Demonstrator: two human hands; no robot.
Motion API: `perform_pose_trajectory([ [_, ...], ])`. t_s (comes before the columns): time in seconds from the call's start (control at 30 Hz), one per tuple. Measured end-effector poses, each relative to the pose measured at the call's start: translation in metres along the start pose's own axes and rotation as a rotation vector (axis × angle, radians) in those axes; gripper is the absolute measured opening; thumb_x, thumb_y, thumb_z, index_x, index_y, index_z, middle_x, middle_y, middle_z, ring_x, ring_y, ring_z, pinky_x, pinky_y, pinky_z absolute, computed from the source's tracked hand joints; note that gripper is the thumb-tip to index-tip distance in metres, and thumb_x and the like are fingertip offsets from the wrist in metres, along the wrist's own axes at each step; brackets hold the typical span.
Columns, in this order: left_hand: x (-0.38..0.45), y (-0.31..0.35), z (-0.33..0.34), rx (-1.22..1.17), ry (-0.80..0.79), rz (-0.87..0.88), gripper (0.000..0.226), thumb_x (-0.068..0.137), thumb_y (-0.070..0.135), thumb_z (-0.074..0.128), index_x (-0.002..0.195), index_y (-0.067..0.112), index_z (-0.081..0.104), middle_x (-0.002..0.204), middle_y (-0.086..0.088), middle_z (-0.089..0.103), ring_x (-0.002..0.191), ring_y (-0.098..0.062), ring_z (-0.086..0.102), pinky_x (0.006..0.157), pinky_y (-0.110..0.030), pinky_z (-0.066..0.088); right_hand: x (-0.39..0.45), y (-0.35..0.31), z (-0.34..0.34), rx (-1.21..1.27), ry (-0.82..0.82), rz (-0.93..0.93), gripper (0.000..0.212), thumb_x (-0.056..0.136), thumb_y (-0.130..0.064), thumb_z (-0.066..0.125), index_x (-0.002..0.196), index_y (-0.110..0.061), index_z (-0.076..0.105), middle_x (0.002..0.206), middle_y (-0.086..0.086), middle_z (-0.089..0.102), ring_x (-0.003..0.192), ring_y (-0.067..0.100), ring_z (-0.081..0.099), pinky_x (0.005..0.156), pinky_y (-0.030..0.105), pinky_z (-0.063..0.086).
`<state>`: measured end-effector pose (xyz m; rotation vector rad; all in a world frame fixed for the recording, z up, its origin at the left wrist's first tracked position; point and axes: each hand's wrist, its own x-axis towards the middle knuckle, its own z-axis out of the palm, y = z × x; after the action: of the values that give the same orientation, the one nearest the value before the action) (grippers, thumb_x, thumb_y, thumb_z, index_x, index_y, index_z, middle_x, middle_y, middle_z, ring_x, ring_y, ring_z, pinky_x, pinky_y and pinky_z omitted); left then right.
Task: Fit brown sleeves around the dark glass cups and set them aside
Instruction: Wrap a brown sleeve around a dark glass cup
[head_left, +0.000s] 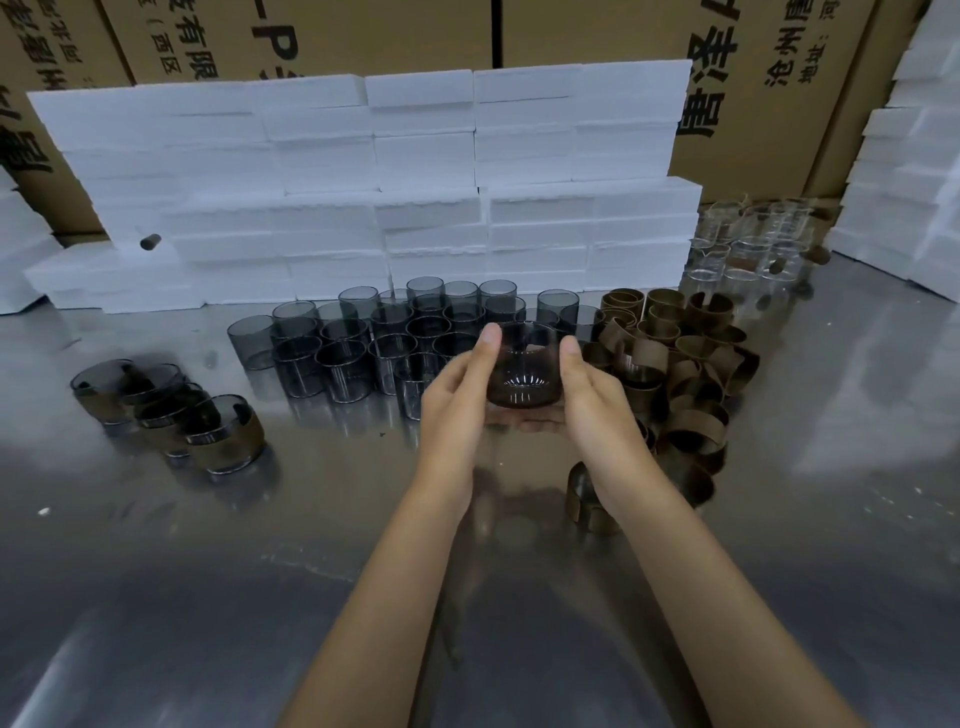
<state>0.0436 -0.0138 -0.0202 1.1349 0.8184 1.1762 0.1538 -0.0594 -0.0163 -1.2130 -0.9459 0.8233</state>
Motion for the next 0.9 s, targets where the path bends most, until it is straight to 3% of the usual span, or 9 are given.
perform_pose_trajectory([
  [0.1, 0.006, 0.000, -0.007, -0.071, 0.081, 0.030, 0.021, 0.099, 0.038, 0.065, 0.099, 0.019, 0.072, 0.093, 0.001, 0.077, 0.081, -0.014, 0.073, 0.064, -0.025, 0.057, 0.000, 0.003, 0.000, -0.050, 0.054, -0.071, 0.035, 0.111, -0.027, 0.038, 0.099, -0.027, 0.071, 0.082, 0.002, 0.079, 0.068, 0.017, 0.076, 0.059, 0.021, 0.058],
  [0.2, 0.008, -0.002, -0.010, -0.045, 0.062, 0.040, 0.018, 0.103, 0.030, 0.060, 0.098, 0.019, 0.073, 0.093, 0.000, 0.076, 0.081, -0.012, 0.071, 0.064, -0.022, 0.054, 0.001, 0.003, -0.002, -0.043, 0.094, -0.085, 0.025, 0.108, -0.032, 0.048, 0.102, -0.025, 0.072, 0.083, 0.002, 0.078, 0.066, 0.014, 0.075, 0.059, 0.021, 0.058],
  [0.27, 0.007, -0.002, -0.008, -0.028, 0.047, 0.036, 0.023, 0.105, 0.030, 0.056, 0.099, 0.019, 0.076, 0.098, -0.002, 0.078, 0.082, -0.012, 0.071, 0.064, -0.022, 0.054, 0.002, 0.001, -0.003, -0.015, 0.076, -0.022, 0.031, 0.103, -0.045, 0.053, 0.108, -0.020, 0.071, 0.086, 0.005, 0.078, 0.069, 0.016, 0.075, 0.063, 0.023, 0.060],
  [0.4, 0.003, 0.001, -0.004, 0.033, -0.053, -0.003, 0.038, 0.103, 0.052, 0.050, 0.097, 0.030, 0.081, 0.100, 0.002, 0.080, 0.085, -0.007, 0.073, 0.072, -0.023, 0.052, 0.000, -0.001, 0.002, 0.042, -0.061, 0.079, 0.061, 0.087, -0.069, 0.052, 0.116, -0.019, 0.070, 0.092, 0.009, 0.079, 0.078, 0.022, 0.076, 0.071, 0.029, 0.062],
  [0.53, -0.003, -0.001, 0.001, 0.081, -0.200, -0.017, 0.054, 0.081, 0.080, 0.059, 0.104, 0.036, 0.080, 0.102, 0.006, 0.079, 0.093, -0.006, 0.074, 0.079, -0.025, 0.052, -0.004, -0.002, 0.005, 0.064, -0.153, 0.089, 0.074, 0.077, -0.078, 0.052, 0.118, -0.020, 0.070, 0.096, 0.009, 0.079, 0.086, 0.023, 0.077, 0.072, 0.026, 0.059],
  [0.77, 0.003, -0.003, -0.004, 0.027, -0.140, 0.025, 0.064, 0.076, 0.070, 0.071, 0.116, 0.019, 0.074, 0.097, 0.001, 0.076, 0.084, -0.009, 0.069, 0.071, -0.024, 0.051, -0.003, -0.001, 0.005, -0.021, -0.089, 0.017, 0.058, 0.098, -0.067, 0.042, 0.114, -0.020, 0.072, 0.092, 0.010, 0.079, 0.082, 0.024, 0.077, 0.074, 0.032, 0.063],
  [0.9, 0.006, -0.003, -0.005, 0.000, -0.090, -0.008, 0.069, 0.078, 0.066, 0.073, 0.121, 0.013, 0.070, 0.108, -0.007, 0.077, 0.094, -0.018, 0.070, 0.081, -0.033, 0.052, -0.002, -0.003, 0.002, 0.015, 0.001, -0.007, 0.049, 0.107, -0.051, 0.037, 0.104, -0.018, 0.074, 0.087, 0.012, 0.078, 0.073, 0.023, 0.074, 0.070, 0.033, 0.061],
])
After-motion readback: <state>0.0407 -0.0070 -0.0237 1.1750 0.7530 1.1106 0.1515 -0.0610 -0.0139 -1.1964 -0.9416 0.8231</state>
